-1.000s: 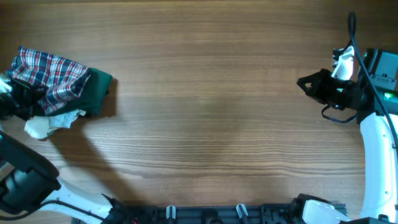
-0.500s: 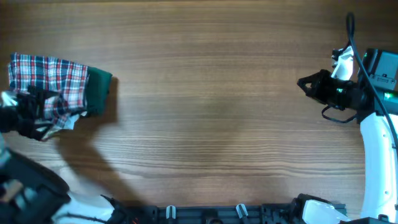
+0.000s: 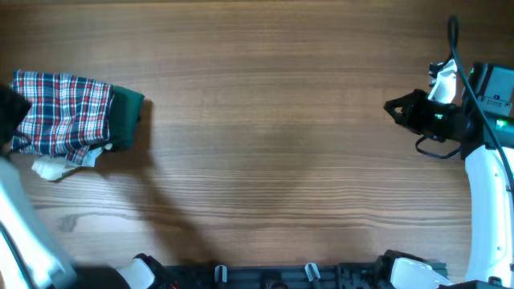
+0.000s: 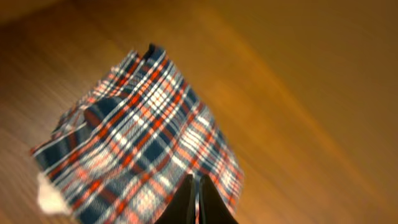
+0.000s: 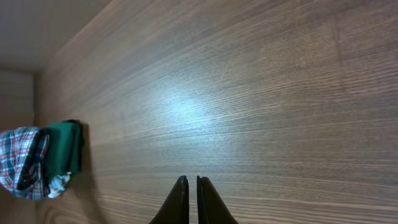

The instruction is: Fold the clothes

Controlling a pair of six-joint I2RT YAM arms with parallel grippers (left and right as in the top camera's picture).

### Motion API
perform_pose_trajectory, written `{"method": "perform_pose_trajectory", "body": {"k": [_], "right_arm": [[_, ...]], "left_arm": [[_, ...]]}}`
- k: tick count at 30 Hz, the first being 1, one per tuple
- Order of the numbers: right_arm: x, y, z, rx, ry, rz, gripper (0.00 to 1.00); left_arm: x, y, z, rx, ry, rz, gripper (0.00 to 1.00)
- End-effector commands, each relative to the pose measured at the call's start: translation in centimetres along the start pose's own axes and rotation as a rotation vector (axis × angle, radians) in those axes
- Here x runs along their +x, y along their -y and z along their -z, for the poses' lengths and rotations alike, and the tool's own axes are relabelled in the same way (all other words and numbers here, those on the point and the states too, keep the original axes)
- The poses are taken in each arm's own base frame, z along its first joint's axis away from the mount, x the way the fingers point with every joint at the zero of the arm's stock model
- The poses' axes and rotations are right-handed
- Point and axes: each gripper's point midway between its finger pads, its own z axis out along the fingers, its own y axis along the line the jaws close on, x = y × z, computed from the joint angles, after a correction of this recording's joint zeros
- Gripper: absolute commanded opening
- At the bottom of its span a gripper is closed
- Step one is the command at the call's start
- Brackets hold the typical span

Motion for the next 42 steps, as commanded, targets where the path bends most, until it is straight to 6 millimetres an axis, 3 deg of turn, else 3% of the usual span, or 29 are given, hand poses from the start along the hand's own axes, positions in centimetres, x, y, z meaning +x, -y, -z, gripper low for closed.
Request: {"method": "perform_pose_trajectory", "body": {"k": [1,4,7,9,11,13,15,17,19,20,24,25,27,28,33,40,42], "right_arm": [[0.2,0.2,-0.3,0.007,-0.015,-0.041,0.06],[0.4,0.2,-0.3,0.009,-0.023,-0.066,0.06],[0.7,0.3,-0.2,0.012,-0.033,-0.062,0.07],[0.5,0.4,-0.2,0.021,-0.023,-0.017,0.08],[-0.1,0.3,-0.2,0.015,-0.001,0.034,0.09],[-1.0,-1.1,0.3,-0.04,0.045,0.144,0.1],[-1.8,-3.4,1.4,-0.13,0.11,0.294,0.11],[-3.2,-6.1,3.6,-0.195,0.228,0.437,0.11],[-3.9,-8.1,5.6,-0.23,0.318,0.536,0.11],[-4.0,-9.4,7.4,-0.243,0.383,0.59,0.1],[-2.9,-11.8,11.2,-0.247,0.491,0.682,0.13],[-2.1,-12.7,12.9,-0.249,0.533,0.714,0.25],[-1.4,-13.4,14.2,-0.251,0.568,0.741,0.7],[-1.1,-13.7,14.7,-0.251,0.58,0.75,1.0],[-0.7,-13.5,14.5,-0.251,0.562,0.736,1.0],[-0.8,-12.6,13.1,-0.273,0.49,0.594,0.99],[-1.0,-12.3,12.7,-0.306,0.453,0.431,0.99]], "left_arm": [[4.7,-2.4,-9.2,-0.119,-0.203,-0.037,0.04],[10.2,-4.3,-14.8,-0.16,-0.389,-0.027,0.04],[14.2,-5.4,-17.4,-0.184,-0.51,-0.047,0.04],[13.8,-4.7,-17.0,-0.177,-0.5,-0.06,0.05],[12.2,-3.5,-15.8,-0.16,-0.462,-0.074,0.13],[9.8,-1.1,-13.1,-0.109,-0.407,-0.113,0.23],[7.9,2.7,-9.4,-0.004,-0.365,-0.176,0.34],[7.2,8.4,-3.9,0.171,-0.324,-0.313,0.4],[8.3,12.5,0.4,0.276,-0.294,-0.468,0.44],[9.8,14.5,3.4,0.313,-0.275,-0.596,0.43],[12.2,17.0,10.1,0.276,-0.164,-0.793,0.47],[12.6,17.7,13.6,0.275,-0.08,-0.83,0.95],[12.8,18.2,16.9,0.314,0.003,-0.86,1.0],[12.9,18.3,18.1,0.34,0.028,-0.867,1.0],[12.8,17.6,21.2,0.393,0.087,-0.864,1.0],[12.7,17.3,21.7,0.399,0.098,-0.86,1.0],[12.7,17.3,21.7,0.399,0.098,-0.86,1.0]]}}
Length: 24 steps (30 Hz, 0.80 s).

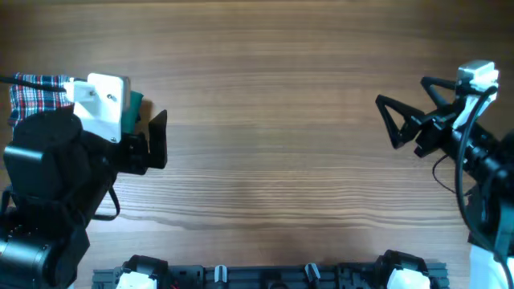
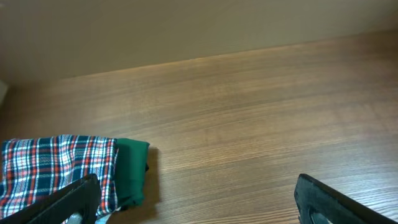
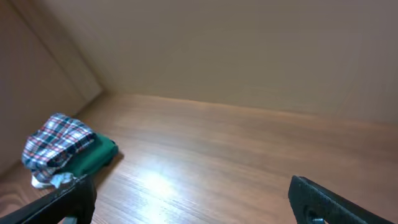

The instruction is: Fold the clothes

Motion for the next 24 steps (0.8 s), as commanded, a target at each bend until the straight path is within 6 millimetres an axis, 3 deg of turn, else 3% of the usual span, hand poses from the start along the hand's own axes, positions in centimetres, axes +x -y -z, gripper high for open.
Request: {"method": "perform_pose_trajectory", "body": {"k": [1,3,8,10,16,21,24], "right_arm": [[0.1,0.1,-0.5,-0.017,-0.017,-0.313,1.0],[0.4,0.5,-0.8,-0.006,-0.032,-0.636,1.0],[0.9,1.9,-1.2,0.039,-0.041,-0.654,0.99],[0.7,1.7,-0.9,0.029,-0.033,-0.532,1.0],[0.5,-2.1,1.7,0.037,0.005,0.058,1.0],[1.6,-1.1,5.8,0.299,0.07,0.29,1.0],[4.7,-0.5,7.0,0.367,0.066,0.409,0.99]], "left_arm": [[-0.1,-0.2,0.1,-0.013,0.006,-0.003,1.0],[-0.1,-0.2,0.1,-0.013,0.006,-0.003,1.0],[-0.1,-0.2,0.1,-0.012,0.007,-0.003,1.0],[-0.1,-0.2,0.1,-0.013,0.007,-0.003,1.0],[-0.1,-0.2,0.1,-0.013,0.006,-0.003,1.0],[-0.1,-0.2,0.1,-0.013,0.007,-0.003,1.0],[-0.1,-0.2,0.1,-0.013,0.006,-0.003,1.0]]}}
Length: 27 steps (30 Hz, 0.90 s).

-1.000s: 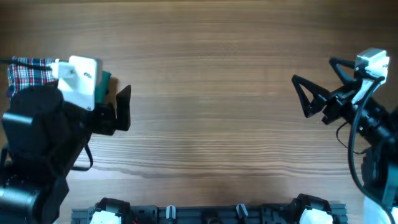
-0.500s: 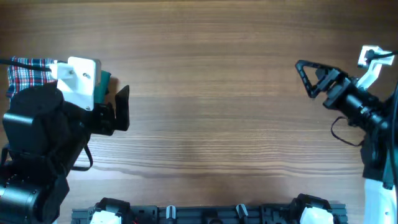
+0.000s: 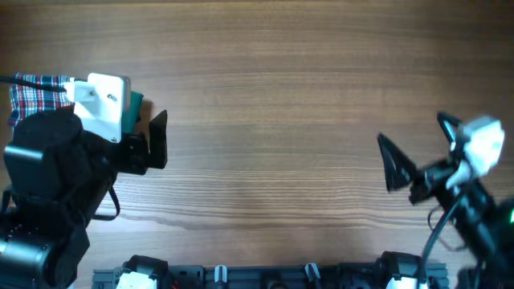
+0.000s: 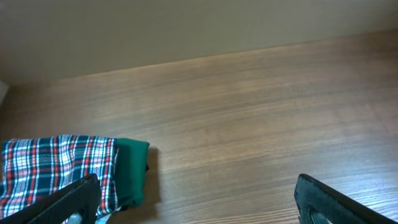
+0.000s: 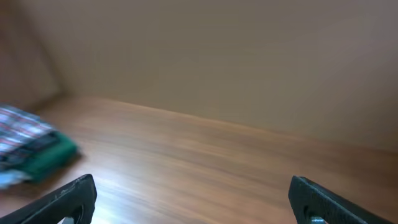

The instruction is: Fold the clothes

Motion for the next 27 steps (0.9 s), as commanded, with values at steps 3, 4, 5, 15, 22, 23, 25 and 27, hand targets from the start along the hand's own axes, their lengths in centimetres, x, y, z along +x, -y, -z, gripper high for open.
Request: {"method": "perform_pose_trajectory", "body": {"k": [3,4,5,15,22,23,25,27], "right_arm": [[8.1,1.5,0.1,0.125,-0.087,0.177,1.0],[10.4,1.4,-0.3,0.119,-0.111,0.163,1.0],[12.7,1.4,-0.7,0.118,-0.129,0.126,1.0],[23.1,1.9,-4.2,0.129,-0.124,-0.077,1.0],[24.6,2.0,-4.7,0.127,-0.145,-0.087,0.99],[24.6,2.0,-4.7,0.127,-0.145,-0.086,1.0],[24.6,2.0,-4.7,0.127,-0.145,-0.086,1.0],[24.7,2.0,-4.7,0.127,-0.146,-0.087,1.0]], "left_arm": [[-0.2,-0.2,0.1,-0.012,0.008,-0.003,1.0],[-0.2,-0.2,0.1,-0.012,0.007,-0.003,1.0],[-0.2,-0.2,0.1,-0.012,0.007,-0.003,1.0],[-0.2,-0.2,0.1,-0.012,0.007,-0.003,1.0],[-0.2,-0.2,0.1,-0.012,0.007,-0.003,1.0],[-0.2,-0.2,0.1,-0.012,0.007,-0.003,1.0],[-0.2,-0.2,0.1,-0.012,0.007,-0.003,1.0],[-0.2,-0.2,0.1,-0.012,0.007,-0.003,1.0]]}}
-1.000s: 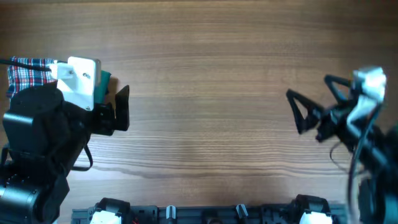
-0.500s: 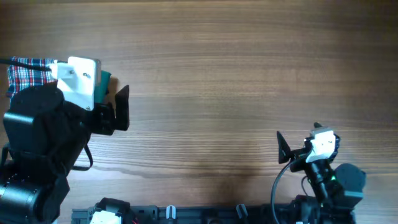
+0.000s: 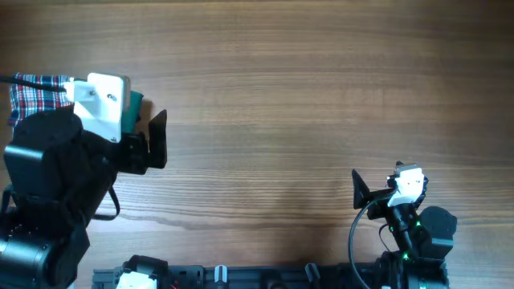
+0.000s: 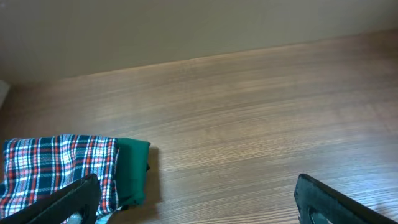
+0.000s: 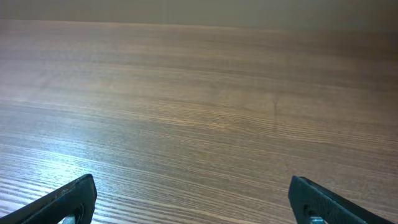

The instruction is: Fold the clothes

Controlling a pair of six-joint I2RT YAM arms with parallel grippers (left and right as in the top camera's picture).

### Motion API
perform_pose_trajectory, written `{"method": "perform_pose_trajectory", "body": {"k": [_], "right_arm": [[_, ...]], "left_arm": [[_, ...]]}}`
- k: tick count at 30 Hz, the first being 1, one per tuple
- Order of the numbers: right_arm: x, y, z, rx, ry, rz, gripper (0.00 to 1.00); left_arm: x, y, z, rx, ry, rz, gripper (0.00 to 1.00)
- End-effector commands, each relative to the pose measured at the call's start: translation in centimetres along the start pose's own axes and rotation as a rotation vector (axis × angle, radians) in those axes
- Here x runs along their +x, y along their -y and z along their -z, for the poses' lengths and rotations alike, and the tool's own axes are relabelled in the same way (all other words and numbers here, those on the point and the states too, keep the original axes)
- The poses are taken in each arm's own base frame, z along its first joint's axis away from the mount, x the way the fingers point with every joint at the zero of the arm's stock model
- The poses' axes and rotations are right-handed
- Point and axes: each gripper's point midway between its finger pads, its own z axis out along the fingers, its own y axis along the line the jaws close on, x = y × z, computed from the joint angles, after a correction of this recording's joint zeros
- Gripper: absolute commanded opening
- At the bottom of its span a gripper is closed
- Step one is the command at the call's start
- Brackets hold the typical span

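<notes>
A folded plaid cloth (image 4: 56,167) lies on a folded green cloth (image 4: 132,169) at the table's far left. In the overhead view my left arm covers most of the stack, leaving a strip of the plaid cloth (image 3: 32,87) and a bit of the green cloth (image 3: 138,103). My left gripper (image 4: 196,200) is open and empty, raised to the right of the stack; the overhead view shows the left gripper (image 3: 157,140) too. My right gripper (image 5: 193,200) is open over bare wood near the front edge, and the right gripper (image 3: 361,194) also shows in the overhead view.
The wooden table (image 3: 273,96) stretches between the two arms. A beige wall (image 4: 186,25) rises behind its far edge. The arm bases and a black rail (image 3: 265,277) run along the front edge.
My right arm has moved from the right side toward the front edge and tilted down, so its view now holds only table. The left arm and the stack have not moved.
First my left gripper was shut low at the plaid cloth and my right gripper was shut at the far right. Then both were open, the left arm raised beside the folded stack. The right arm has since shifted to the front edge.
</notes>
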Motion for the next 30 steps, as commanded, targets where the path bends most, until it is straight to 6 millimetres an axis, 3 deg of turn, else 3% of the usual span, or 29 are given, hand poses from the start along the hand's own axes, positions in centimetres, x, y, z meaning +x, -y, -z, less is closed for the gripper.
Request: {"method": "perform_pose_trajectory", "body": {"k": [1,13,16,20,23,24,30], "right_arm": [[-0.3,0.0,0.1,0.005,0.017,-0.006,0.99],[-0.3,0.0,0.1,0.005,0.017,-0.006,1.0],[-0.3,0.0,0.1,0.005,0.017,-0.006,1.0],[-0.2,0.0,0.0,0.005,0.016,-0.006,1.0],[-0.2,0.0,0.0,0.005,0.016,-0.006,1.0],[-0.2,0.0,0.0,0.005,0.016,-0.007,1.0],[-0.2,0.0,0.0,0.005,0.016,-0.006,1.0]], "left_arm": [[-0.2,-0.1,0.2,-0.008,0.009,-0.003,1.0],[-0.2,-0.1,0.2,-0.008,0.008,-0.003,1.0],[0.0,-1.0,0.5,-0.04,0.013,0.008,1.0],[1.8,-0.3,-0.8,0.058,0.091,0.034,1.0],[4.8,0.1,-3.4,0.086,0.19,0.014,1.0],[7.4,0.3,-4.7,0.089,0.218,0.011,1.0],[14.2,0.9,-7.3,0.093,0.258,0.011,1.0]]}}
